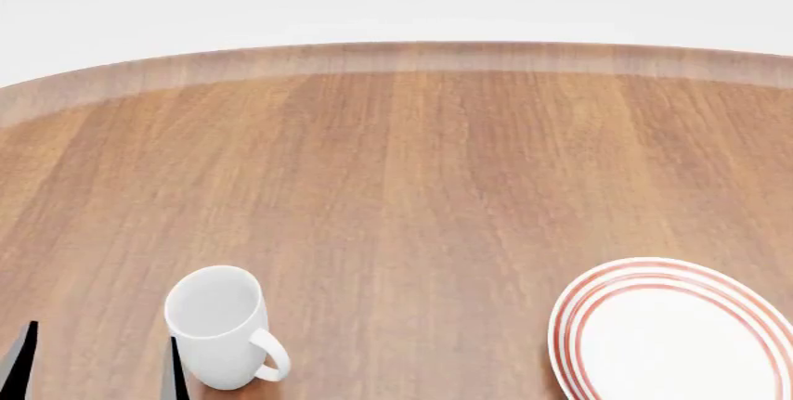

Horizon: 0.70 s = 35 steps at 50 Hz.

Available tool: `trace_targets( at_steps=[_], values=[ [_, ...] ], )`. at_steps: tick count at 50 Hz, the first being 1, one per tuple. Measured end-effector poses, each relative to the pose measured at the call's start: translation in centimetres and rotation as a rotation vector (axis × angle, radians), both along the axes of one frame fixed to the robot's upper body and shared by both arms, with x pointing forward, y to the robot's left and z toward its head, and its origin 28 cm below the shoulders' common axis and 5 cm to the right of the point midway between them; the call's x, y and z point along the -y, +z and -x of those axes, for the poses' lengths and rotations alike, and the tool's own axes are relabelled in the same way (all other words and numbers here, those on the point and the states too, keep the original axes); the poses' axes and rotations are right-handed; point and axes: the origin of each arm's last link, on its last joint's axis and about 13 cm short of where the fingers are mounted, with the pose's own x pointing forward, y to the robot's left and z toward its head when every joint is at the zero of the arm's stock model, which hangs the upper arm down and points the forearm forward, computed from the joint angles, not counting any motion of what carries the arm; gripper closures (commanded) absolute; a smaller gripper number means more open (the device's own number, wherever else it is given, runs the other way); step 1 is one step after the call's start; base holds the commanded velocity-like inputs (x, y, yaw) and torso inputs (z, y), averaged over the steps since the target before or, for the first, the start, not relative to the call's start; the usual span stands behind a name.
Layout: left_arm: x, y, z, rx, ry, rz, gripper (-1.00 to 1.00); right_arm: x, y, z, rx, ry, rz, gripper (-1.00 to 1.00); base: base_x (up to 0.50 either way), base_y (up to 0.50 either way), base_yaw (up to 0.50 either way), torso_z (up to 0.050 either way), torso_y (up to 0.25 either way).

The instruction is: Pick up the red mug and put it on the plate

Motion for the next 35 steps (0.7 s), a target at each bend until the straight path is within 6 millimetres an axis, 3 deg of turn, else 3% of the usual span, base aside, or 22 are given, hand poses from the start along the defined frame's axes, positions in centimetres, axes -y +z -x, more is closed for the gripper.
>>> trace_targets(
  at_steps=[35],
  values=[
    [0.0, 0.01, -0.02, 0.012, 0.0, -0.003, -1.0, 0.13, -0.84, 0.47, -0.019, -0.004, -0.003, -1.0, 0.0, 0.0, 0.0, 0.0, 0.0]
  ],
)
